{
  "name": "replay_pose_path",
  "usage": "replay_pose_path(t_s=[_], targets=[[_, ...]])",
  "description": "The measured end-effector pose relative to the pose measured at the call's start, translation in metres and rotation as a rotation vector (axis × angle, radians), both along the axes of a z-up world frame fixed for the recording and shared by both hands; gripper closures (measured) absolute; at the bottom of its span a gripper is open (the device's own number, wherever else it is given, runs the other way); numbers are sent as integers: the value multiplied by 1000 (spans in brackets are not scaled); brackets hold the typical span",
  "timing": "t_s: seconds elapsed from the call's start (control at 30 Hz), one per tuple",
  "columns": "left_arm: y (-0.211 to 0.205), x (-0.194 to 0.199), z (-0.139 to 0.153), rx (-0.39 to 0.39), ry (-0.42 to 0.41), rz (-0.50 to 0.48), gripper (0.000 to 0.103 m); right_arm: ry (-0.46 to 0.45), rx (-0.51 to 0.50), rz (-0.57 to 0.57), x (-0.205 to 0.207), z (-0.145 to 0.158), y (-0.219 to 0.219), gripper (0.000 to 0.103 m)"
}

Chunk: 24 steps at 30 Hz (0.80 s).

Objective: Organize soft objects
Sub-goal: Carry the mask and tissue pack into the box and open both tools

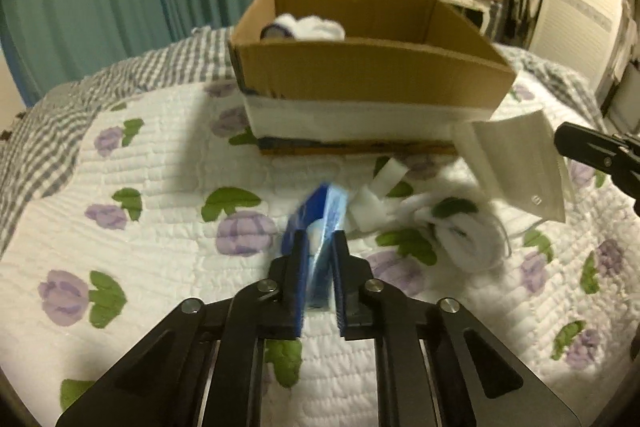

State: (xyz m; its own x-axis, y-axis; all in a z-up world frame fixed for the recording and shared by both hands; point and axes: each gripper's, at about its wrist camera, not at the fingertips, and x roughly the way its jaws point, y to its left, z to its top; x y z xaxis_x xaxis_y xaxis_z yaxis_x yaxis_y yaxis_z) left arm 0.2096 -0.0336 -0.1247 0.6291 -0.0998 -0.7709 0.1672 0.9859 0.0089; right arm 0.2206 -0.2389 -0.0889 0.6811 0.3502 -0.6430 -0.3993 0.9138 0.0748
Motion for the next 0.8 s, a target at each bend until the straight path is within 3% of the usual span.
replay_pose_path(t_s=[0.23, 0.37, 0.4, 0.47, 0.5, 0.8], targets=[[0, -7, 26, -12, -43, -5, 93, -51, 26, 2, -12, 29, -2, 101], [-2, -11, 30, 5, -58, -10, 93, 2, -5, 27, -9, 23, 2, 98], [-2, -12, 30, 7, -59, -9, 93, 12, -36, 9, -7, 17, 5, 91], [-2, -12, 29, 15, -56, -3, 93, 38, -48, -3, -2, 5, 9, 29], [-1, -13, 29, 23, -55, 0, 93, 45, -38, 0, -1, 1, 10, 23], [7, -9, 17, 44, -42, 26, 93, 141, 1, 31, 17, -37, 29, 26]])
